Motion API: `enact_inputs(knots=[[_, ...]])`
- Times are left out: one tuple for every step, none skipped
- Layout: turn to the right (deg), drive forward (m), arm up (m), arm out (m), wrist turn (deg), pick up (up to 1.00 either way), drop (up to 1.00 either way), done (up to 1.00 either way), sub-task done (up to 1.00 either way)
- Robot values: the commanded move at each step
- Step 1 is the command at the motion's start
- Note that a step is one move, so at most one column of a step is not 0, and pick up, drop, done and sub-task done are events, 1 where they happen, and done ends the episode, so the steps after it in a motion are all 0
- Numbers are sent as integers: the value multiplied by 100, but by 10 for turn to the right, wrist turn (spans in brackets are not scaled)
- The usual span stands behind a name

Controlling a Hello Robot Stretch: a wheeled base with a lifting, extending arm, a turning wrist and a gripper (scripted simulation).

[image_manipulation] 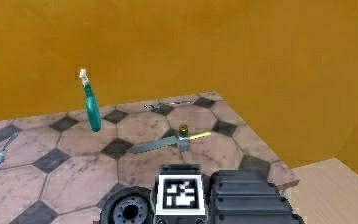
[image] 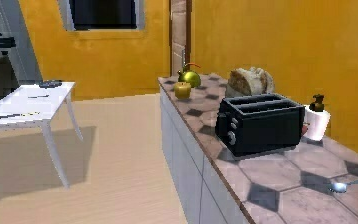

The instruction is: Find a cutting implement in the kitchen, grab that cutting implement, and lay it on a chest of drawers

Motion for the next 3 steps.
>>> enact_inputs(knots=[[0,0,0,26,0,0,0,0,0],[0,0,0,0,450,0,0,0,0],[0,0,0,0,450,0,0,0,0]])
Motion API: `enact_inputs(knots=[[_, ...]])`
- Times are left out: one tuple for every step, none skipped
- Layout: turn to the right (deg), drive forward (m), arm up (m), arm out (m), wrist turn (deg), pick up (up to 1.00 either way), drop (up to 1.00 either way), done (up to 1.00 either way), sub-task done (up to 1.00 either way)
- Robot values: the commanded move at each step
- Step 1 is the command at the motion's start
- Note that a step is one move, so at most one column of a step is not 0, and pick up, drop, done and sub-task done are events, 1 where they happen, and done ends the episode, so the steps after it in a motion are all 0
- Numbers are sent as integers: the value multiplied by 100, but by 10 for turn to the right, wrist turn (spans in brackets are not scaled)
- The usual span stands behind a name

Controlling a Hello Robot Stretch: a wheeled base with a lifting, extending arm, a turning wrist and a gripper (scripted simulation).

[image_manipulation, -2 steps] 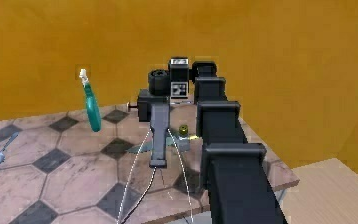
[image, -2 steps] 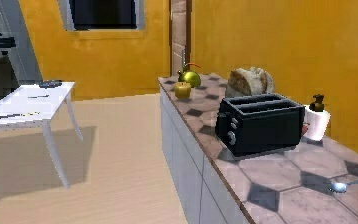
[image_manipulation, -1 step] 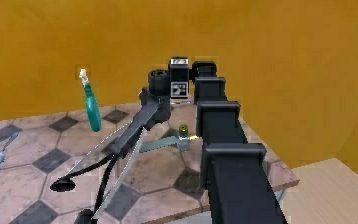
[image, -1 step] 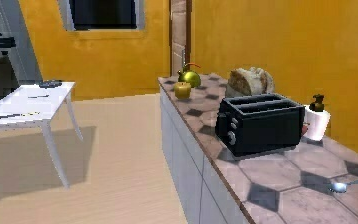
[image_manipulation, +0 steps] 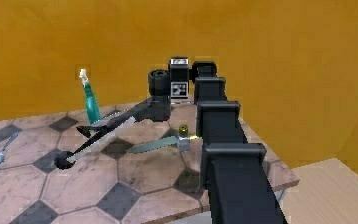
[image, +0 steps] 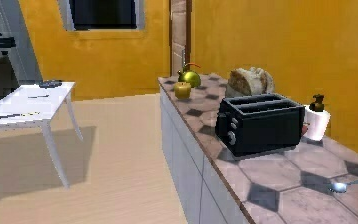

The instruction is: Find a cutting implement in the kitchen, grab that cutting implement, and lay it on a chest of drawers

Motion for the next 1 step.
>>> enact_inputs(knots=[[0,0,0,0,450,0,0,0,0]])
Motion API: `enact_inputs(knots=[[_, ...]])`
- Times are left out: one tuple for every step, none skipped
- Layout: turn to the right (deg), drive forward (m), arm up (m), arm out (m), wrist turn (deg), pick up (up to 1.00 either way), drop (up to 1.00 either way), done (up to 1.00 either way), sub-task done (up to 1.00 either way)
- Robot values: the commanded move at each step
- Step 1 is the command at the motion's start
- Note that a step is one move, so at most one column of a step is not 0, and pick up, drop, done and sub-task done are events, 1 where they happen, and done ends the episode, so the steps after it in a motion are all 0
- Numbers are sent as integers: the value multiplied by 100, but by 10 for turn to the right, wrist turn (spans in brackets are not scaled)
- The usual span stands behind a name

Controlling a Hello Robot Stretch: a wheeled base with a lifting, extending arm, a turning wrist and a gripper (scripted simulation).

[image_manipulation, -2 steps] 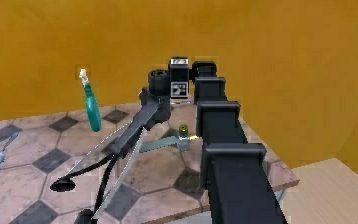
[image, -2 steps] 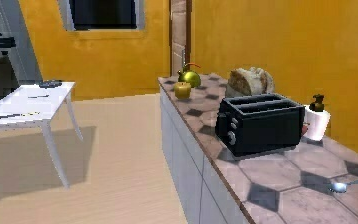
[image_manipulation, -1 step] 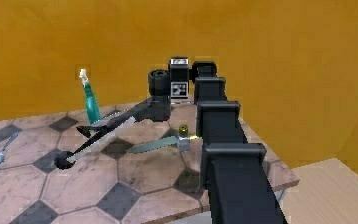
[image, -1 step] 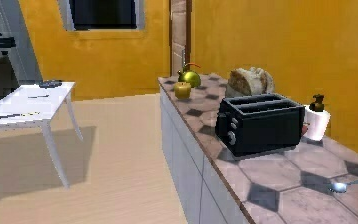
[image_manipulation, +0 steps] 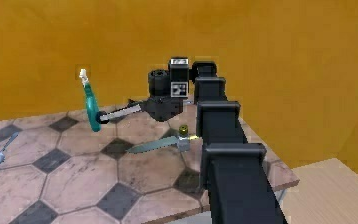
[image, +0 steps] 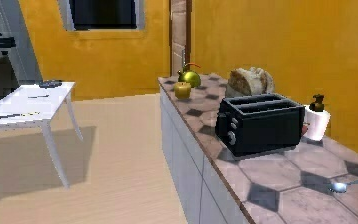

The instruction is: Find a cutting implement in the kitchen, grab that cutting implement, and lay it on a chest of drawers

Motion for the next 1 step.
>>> enact_inputs(knots=[[0,0,0,0,90,0,0,0,0]])
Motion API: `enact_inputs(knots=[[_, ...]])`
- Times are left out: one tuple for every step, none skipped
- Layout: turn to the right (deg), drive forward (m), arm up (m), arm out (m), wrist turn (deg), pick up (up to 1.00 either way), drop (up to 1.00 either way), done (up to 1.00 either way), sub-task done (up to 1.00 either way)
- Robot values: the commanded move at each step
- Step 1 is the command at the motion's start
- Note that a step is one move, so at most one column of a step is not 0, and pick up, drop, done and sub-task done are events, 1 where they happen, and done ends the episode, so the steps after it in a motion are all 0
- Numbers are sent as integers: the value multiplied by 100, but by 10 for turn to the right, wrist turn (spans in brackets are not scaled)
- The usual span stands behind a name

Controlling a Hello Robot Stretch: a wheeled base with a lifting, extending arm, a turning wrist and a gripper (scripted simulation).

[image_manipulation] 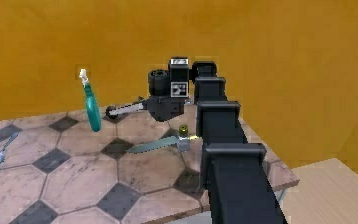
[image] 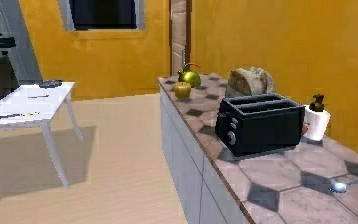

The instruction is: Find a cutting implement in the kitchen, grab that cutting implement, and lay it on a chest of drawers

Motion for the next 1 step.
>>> enact_inputs(knots=[[0,0,-16,0,0,0,0,0,0]])
